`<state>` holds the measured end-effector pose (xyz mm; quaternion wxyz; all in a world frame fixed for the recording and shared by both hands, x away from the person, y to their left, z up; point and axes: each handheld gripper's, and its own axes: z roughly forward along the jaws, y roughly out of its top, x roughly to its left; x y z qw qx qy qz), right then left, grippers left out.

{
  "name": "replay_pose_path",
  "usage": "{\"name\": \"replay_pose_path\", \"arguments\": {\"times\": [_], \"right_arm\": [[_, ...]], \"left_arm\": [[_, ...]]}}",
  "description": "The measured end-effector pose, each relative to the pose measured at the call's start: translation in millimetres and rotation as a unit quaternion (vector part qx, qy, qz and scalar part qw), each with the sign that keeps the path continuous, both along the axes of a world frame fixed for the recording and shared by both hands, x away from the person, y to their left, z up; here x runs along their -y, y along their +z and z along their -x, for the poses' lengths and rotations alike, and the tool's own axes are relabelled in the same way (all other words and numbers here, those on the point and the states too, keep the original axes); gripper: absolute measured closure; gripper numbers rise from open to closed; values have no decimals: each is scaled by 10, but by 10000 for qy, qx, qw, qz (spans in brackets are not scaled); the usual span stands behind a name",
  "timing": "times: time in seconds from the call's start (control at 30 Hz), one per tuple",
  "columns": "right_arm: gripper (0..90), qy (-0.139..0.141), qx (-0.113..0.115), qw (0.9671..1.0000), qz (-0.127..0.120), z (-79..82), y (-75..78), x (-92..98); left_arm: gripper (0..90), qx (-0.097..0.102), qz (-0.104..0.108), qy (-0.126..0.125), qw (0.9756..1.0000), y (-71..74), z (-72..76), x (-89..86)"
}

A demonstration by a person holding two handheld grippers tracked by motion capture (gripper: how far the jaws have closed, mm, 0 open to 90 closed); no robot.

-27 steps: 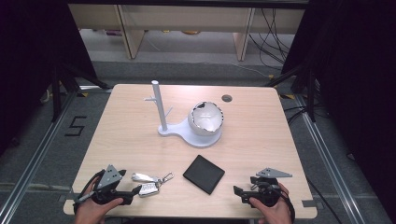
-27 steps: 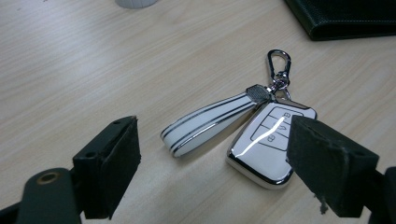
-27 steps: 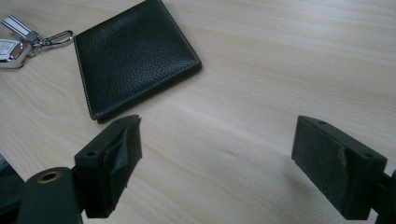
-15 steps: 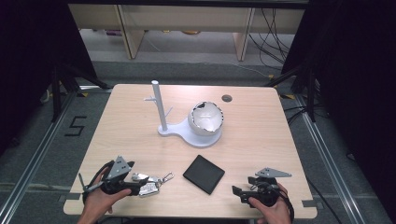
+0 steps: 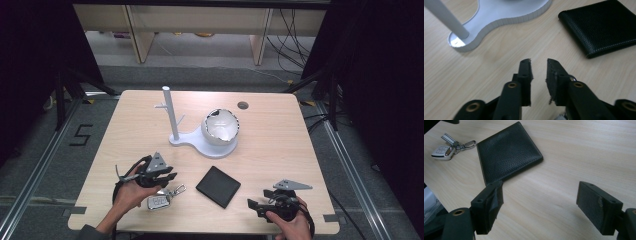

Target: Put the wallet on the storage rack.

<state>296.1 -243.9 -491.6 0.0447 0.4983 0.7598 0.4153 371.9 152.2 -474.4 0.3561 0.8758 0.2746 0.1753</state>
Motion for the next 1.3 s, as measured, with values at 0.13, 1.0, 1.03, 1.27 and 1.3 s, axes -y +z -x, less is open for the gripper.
{"name": "replay_pose_path", "arguments": {"times": [0.13, 1.0, 1.03, 1.27, 1.3], "right_arm": [[232, 59, 87, 9999, 116, -14, -13, 2], [252, 235, -56, 9997, -51, -49, -40, -75], [252, 279, -82, 9995, -140, -57, -52, -84], [258, 175, -326, 9989, -292, -81, -54, -132], [259, 143, -298, 9988, -347, -93, -66, -143]], "left_arm": [[835, -109, -49, -155, 9998, -29, -97, 163], [891, -757, -363, -821, 9931, -260, -254, 770], [892, -757, -363, -821, 9931, -260, -254, 770], [891, -837, -510, -974, 9904, -232, -171, 794], [891, -872, -504, -1008, 9898, -230, -148, 808]]}}
